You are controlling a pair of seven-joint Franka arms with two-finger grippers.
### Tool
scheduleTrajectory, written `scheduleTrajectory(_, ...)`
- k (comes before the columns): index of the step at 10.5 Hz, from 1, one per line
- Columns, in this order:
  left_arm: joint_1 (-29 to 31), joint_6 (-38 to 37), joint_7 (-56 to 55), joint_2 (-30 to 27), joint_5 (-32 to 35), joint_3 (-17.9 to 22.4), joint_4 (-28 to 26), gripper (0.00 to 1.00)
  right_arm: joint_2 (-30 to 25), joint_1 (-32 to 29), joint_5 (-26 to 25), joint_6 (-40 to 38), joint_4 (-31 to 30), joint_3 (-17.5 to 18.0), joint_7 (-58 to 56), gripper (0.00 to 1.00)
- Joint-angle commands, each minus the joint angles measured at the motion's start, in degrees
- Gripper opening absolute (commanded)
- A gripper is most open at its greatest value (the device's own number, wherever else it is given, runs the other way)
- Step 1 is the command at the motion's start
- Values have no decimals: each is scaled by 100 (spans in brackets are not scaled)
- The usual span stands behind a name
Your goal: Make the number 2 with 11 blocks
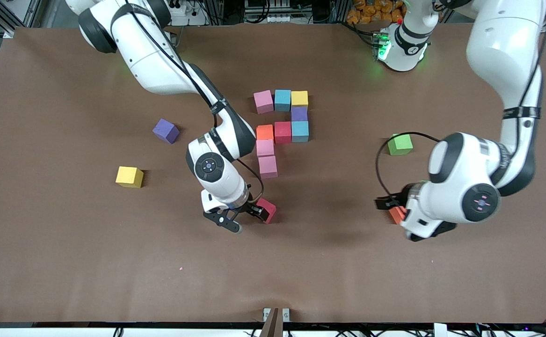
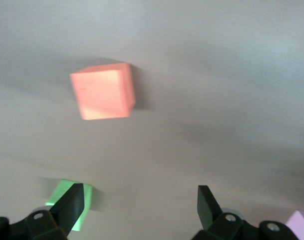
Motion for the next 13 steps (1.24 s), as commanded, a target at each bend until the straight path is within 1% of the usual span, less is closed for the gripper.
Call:
scheduleTrajectory(1,203,-99,-3,-92,91,-60,-160,100,320,53,46,20,477,-5,193,100)
scheduleTrajectory(3,282,-81,75,40,91,-42,-230,100,400,141,38,151,487,-5,290,100)
scheduleTrajectory(5,483,-11,111,145,83,-51,-248,100,452,202,29,196,478,-14,369,100)
scheduleTrajectory(11,554,367,102,444,-5,-42,-230,100,479,299,-357,-85,408,-32,361,100)
scheduleTrajectory(12,554,376,102,462,-14,-51,-230,100,479,299,-401,-163,408,-32,361,77)
scheduleTrajectory(13,554,385,102,471,-32,-51,-222,100,479,299,-402,-156,408,-32,361,35)
